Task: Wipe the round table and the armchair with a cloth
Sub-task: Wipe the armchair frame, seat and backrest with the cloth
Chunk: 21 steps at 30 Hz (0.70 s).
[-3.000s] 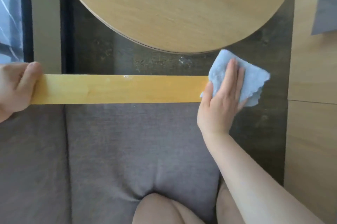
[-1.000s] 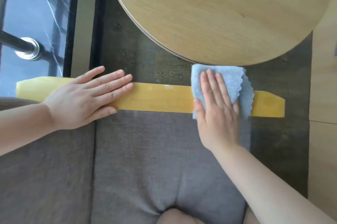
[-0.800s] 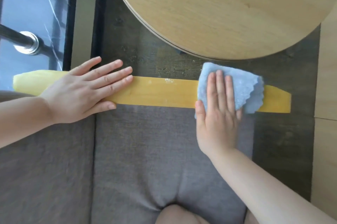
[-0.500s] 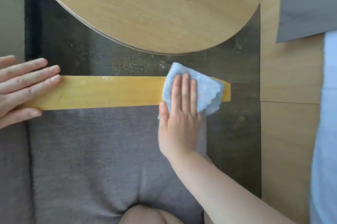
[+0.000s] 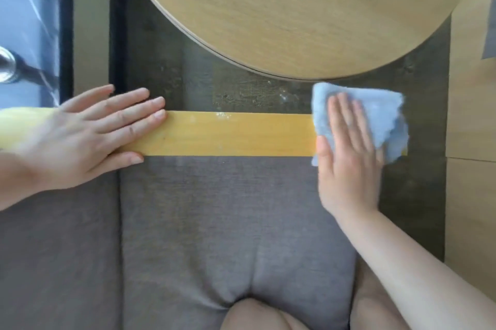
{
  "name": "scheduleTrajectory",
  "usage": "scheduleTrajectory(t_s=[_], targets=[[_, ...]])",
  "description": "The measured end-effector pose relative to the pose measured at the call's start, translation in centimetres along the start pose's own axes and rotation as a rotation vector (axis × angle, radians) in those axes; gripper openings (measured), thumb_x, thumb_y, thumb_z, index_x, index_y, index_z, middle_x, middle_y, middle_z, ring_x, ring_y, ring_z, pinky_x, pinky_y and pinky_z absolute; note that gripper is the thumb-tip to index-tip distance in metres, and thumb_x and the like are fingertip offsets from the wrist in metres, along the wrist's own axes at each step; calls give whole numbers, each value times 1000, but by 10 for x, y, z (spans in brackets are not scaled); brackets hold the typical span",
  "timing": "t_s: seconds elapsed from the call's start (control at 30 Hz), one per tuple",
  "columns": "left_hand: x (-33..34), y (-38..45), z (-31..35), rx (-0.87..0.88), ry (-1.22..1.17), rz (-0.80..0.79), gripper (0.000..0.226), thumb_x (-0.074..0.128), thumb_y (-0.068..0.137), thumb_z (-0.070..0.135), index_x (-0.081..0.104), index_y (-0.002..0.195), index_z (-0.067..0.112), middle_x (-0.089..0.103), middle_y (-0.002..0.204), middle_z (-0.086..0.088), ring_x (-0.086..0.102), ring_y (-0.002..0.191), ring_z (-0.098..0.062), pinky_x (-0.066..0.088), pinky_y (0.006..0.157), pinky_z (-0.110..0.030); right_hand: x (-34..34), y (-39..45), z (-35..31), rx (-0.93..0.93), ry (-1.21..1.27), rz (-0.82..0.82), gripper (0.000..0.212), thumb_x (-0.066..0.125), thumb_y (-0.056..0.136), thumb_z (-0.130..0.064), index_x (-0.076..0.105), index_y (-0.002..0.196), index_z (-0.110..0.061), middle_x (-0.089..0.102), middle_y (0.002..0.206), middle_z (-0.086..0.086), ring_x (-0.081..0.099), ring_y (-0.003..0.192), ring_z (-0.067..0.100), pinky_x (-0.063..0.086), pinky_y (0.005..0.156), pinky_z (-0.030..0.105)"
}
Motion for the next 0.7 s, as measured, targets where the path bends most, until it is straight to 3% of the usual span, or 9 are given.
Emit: scheduleTrajectory(t_s=[0.07, 0.1, 0.27, 0.4, 0.47, 0.53, 0.6, 0.7], targets=[[-9, 2, 2, 29, -29, 36, 64, 26, 101, 53, 23, 155, 19, 21, 162, 3, 22, 148, -20, 21, 118, -47, -10, -18, 34, 214, 72, 101, 53, 28, 102, -28, 26, 151, -7, 20, 159, 5, 13, 147, 20, 19, 118, 44], [-6, -1, 1, 25, -38, -11, 64, 26, 101, 52, 20, 156, 21, 20, 162, 4, 21, 149, -19, 21, 118, -47, -10, -26, 29, 220, 86, 115, 53, 29, 102, -26, 27, 150, -3, 20, 158, 8, 14, 147, 23, 16, 119, 43], [2, -4, -4, 42, 17, 15, 64, 23, 101, 53, 13, 157, 23, 16, 163, 6, 19, 149, -18, 22, 118, -48, 23, -23, -106, -265, 281, -74, 50, 28, 102, -27, 30, 148, -8, 27, 156, 4, 17, 147, 17, 18, 119, 33], [1, -3, -4, 37, 23, 40, 61, 26, 101, 52, 25, 152, 19, 29, 158, -1, 18, 149, -18, 24, 117, -49, 18, -4, -179, -292, 516, -34, 48, 35, 101, -20, 35, 146, -5, 32, 154, 7, 22, 146, 18, 25, 117, 39], [2, -4, -3, 31, 25, 81, 54, 30, 100, 51, 38, 141, 16, 47, 144, -8, 29, 145, -24, 28, 114, -52, 27, 1, -214, -368, 376, -70, 50, 36, 100, -24, 34, 148, -10, 30, 156, 3, 20, 146, 15, 27, 115, 39], [2, -5, -5, 21, 24, 91, 59, 30, 100, 51, 37, 144, 13, 44, 149, -11, 28, 146, -23, 27, 116, -52, 41, 5, -213, -406, 171, -84, 53, 36, 98, -29, 31, 150, -17, 28, 157, -2, 20, 146, 12, 26, 114, 38], [2, -4, -6, 26, 16, 93, 68, 27, 100, 52, 24, 154, 11, 24, 160, -7, 19, 149, -20, 23, 118, -49, 42, 10, -161, -260, 54, -50, 53, 35, 98, -32, 32, 150, -20, 30, 156, -5, 23, 145, 11, 26, 111, 41], [7, -7, -4, 3, -12, 56, 70, 28, 99, 51, 19, 156, 11, 18, 162, -3, 21, 149, -20, 23, 118, -49, 22, 4, -84, 107, -7, 41, 53, 30, 99, -36, 32, 150, -23, 28, 156, -7, 19, 146, 11, 21, 110, 46]])
Point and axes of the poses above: each hand's wrist, its own y-axis towards the middle knuckle, its own x-axis out of the palm, z = x × y, the point moved 9 cm from there along y, towards the middle knuckle
